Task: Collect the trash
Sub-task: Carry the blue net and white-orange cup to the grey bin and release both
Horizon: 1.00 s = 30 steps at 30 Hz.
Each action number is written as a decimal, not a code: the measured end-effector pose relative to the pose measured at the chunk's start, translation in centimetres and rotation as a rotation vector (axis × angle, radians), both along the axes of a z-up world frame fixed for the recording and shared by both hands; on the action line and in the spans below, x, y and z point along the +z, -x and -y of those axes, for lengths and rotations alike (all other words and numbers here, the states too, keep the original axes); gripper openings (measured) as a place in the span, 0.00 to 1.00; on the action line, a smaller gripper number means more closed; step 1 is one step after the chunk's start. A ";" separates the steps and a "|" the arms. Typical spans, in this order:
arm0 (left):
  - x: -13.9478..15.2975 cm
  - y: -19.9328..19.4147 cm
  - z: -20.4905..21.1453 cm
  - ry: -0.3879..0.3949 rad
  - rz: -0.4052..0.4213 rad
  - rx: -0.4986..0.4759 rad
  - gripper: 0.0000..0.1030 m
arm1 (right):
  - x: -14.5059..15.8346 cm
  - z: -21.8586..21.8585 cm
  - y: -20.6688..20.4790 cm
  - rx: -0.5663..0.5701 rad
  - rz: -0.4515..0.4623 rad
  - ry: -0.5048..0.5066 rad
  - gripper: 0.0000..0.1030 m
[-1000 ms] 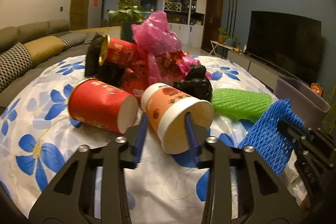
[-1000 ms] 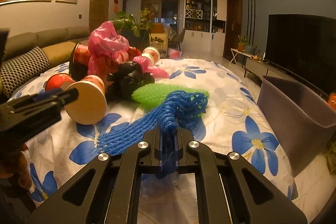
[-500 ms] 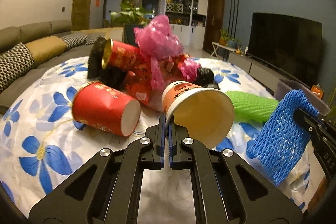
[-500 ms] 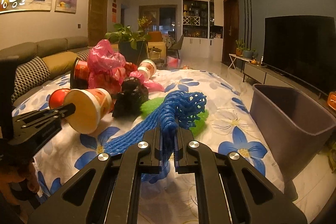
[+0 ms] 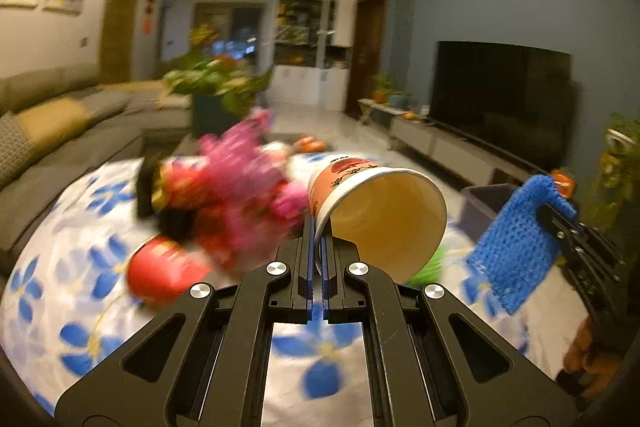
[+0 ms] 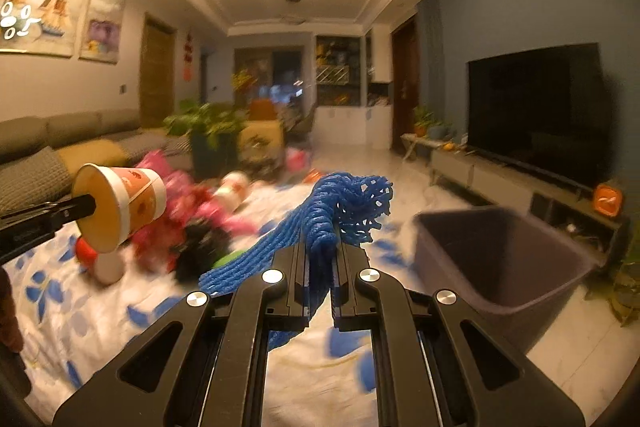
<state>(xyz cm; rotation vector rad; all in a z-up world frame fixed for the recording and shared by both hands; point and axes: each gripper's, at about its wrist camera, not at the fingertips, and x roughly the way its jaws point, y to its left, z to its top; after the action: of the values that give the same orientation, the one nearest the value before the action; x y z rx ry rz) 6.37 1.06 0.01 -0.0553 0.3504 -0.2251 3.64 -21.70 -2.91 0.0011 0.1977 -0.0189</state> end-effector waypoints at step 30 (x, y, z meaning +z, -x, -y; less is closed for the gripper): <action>-2.2 -11.9 25.2 0.010 0.024 -0.417 0.02 | -2.5 13.7 -4.9 -0.452 0.027 -0.019 0.08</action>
<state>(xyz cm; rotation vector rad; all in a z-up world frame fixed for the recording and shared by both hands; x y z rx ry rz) 18.28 -24.15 -2.19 0.0114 0.3344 -0.6402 8.54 -35.44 -5.46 0.0650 0.1669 -0.4677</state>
